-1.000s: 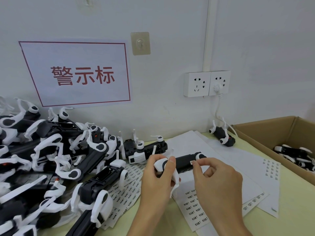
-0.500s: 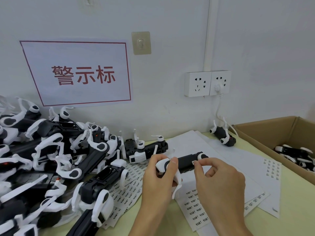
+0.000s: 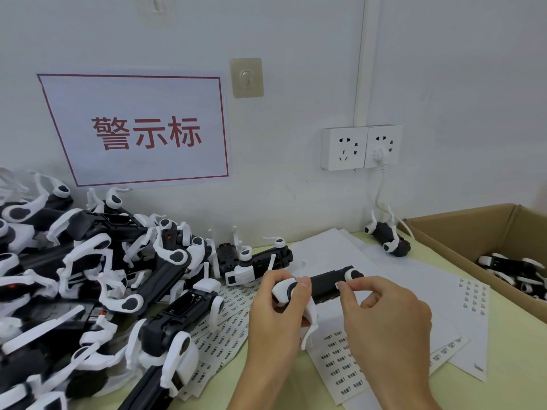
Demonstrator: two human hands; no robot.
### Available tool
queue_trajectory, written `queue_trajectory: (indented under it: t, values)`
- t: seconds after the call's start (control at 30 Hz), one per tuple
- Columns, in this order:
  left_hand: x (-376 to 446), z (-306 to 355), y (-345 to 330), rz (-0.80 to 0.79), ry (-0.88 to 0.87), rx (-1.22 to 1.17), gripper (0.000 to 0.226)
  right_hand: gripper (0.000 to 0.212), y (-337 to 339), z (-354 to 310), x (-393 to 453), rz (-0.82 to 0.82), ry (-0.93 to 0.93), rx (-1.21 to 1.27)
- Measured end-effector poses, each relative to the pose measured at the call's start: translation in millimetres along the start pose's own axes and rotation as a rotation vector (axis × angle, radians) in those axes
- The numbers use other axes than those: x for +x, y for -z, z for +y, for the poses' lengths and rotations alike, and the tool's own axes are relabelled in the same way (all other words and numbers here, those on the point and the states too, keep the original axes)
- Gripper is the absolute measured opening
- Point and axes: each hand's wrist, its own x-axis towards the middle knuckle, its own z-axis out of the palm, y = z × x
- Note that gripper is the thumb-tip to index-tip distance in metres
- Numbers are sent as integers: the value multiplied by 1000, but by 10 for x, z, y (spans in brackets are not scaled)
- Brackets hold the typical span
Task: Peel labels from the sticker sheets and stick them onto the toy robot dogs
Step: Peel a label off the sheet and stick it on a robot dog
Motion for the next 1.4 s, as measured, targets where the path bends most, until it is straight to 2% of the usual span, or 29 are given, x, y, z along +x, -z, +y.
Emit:
queue_trajectory:
  t: [0.23,0.47,0.67,0.9,1.0,1.1,1.2,1.27,1.4]
  values:
    - [3,-4,1,-5,3,3,30,17,0,10,13,-16,-5,24]
    - [0,8,14,-17,1,5,44,15,7,6,14,-23,11,17]
    - [-9,9,22,-14,4,-4,37,15,6,22,16,-30,9,8]
    - [-9,21,40,2,6,-11,16,36,62,27,100,-41,-61,85]
    - [-8,22,28,18,4,-31,17,40,96,28,119,-66,-53,111]
    - [9,29,35,58,33,-89,14,29,109,20,96,-112,34,206]
    - [28,58,66,84,79,-170,15,23,152,-1,36,-122,233,195]
    - [30,82,72,100,109,-214,16,38,175,-22,-28,-140,350,107]
    - [13,141,54,117,114,-232,18,63,86,-18,-70,-316,452,-205]
